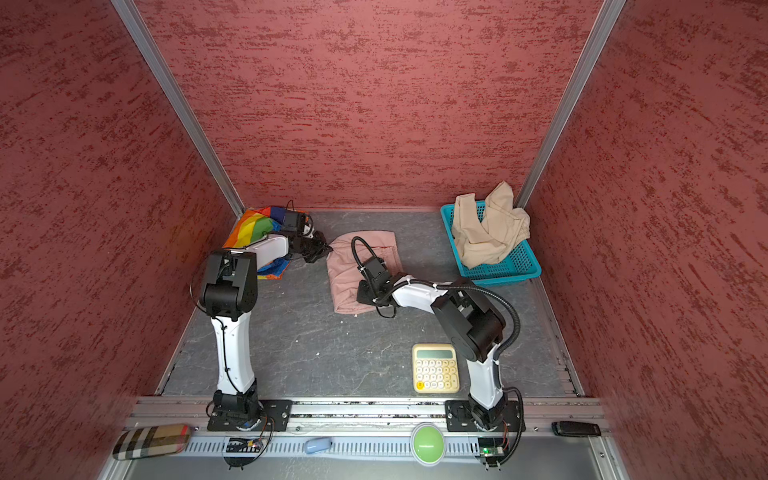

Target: Fold and stack the shorts

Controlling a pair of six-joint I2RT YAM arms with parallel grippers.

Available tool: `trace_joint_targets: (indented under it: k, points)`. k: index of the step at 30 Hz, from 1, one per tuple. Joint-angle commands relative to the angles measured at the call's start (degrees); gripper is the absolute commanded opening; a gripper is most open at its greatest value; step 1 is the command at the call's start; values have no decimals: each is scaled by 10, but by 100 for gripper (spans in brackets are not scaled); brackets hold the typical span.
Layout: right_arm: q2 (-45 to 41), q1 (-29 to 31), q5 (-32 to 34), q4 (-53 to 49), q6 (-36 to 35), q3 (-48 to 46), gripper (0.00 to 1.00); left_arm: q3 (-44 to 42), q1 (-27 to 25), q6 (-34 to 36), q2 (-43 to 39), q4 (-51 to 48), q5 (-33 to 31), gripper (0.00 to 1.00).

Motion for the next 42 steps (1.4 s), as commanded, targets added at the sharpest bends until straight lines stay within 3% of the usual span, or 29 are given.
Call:
trace_joint_targets:
  k: [1, 3, 6, 7, 10, 14, 17, 21, 28, 32, 35, 41, 42]
  points:
    - [-13, -49, 18, 24, -35, -29, 13, -22, 8, 2, -22, 15, 5, 0]
    - [-18, -77, 19, 14, -62, -40, 2, -33, 10, 2, -26, 21, 5, 0]
    - [-33, -108, 28, -13, -112, -43, 3, -54, 7, -11, -31, 41, 13, 0]
    - [-43, -112, 43, -28, -125, -43, 8, -62, 4, -18, -34, 51, 17, 0]
    - [-94, -112, 56, -57, -139, -49, 41, -78, -12, -33, -41, 67, 19, 0]
    - [-167, -88, 39, -61, -82, -86, 74, -80, -25, -51, -38, 83, 23, 0]
    - [-185, -48, 29, -45, -33, -108, 88, -72, -27, -57, -33, 84, 22, 0]
    - [-168, -15, 13, 5, 22, -135, 93, -67, -29, -58, -34, 84, 20, 0]
    - [-134, -9, 44, 23, 39, -136, 79, -67, -29, -56, -39, 81, 17, 0]
    - [-107, -9, 45, 28, 26, -112, 64, -68, -30, -56, -37, 82, 18, 0]
    - [-86, -9, 39, 33, 24, -95, 48, -68, -30, -56, -37, 83, 19, 0]
    - [-70, -10, 57, 11, 7, -81, 1, -67, -25, -54, -34, 83, 21, 0]
    - [-74, -10, 60, 10, 4, -86, 0, -68, -23, -52, -33, 82, 21, 0]
